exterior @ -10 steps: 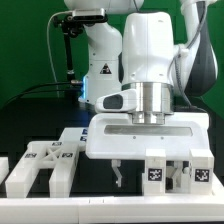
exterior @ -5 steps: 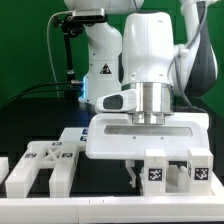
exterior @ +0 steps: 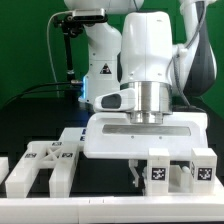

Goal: Assemble chair

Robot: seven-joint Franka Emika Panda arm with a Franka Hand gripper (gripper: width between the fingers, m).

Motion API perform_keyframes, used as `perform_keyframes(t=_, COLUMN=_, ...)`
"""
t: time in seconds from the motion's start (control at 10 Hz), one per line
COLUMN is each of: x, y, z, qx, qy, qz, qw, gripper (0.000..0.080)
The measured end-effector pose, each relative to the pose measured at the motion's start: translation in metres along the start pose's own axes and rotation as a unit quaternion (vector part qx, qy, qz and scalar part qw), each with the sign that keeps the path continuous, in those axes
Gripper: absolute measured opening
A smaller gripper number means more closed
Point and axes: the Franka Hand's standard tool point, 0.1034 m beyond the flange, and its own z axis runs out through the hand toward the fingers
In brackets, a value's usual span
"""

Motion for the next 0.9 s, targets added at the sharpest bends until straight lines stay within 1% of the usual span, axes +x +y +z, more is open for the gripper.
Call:
perform_keyframes(t=0.2, x=0.000, y=0.000, z=0.000, qx=0.000, qy=0.000, qz=0.000, qw=1.000, gripper=0.0037)
perform_keyframes(t=0.3, x=0.000, y=0.004, z=0.000, qx=-0.002, qy=0.001, qz=0.000, qw=1.000, gripper=0.0038)
perform_keyframes(t=0.4, x=-0.007, y=0.021, z=-0.005, qx=-0.008, qy=-0.003, qz=-0.019, qw=1.000, gripper=0.0038)
perform_keyframes(t=0.5, x=-0.016, y=0.036, z=-0.016, qx=-0.007, qy=-0.022, qz=-0.008, qw=1.000, gripper=0.0038)
perform_keyframes(t=0.6, x=-0.027, y=0.044, z=-0.038, qx=0.005, qy=-0.066, qz=0.002, qw=0.998, gripper=0.0037)
perform_keyframes(t=0.7, x=-0.027, y=0.046, z=-0.058, qx=0.020, qy=-0.099, qz=0.011, qw=0.995, gripper=0.0037)
perform_keyframes(t=0.8, x=-0.027, y=0.042, z=-0.071, qx=0.034, qy=-0.142, qz=0.021, qw=0.989, gripper=0.0037)
perform_keyframes(t=0.9, x=-0.014, y=0.038, z=-0.078, qx=0.036, qy=-0.155, qz=0.026, qw=0.987, gripper=0.0037)
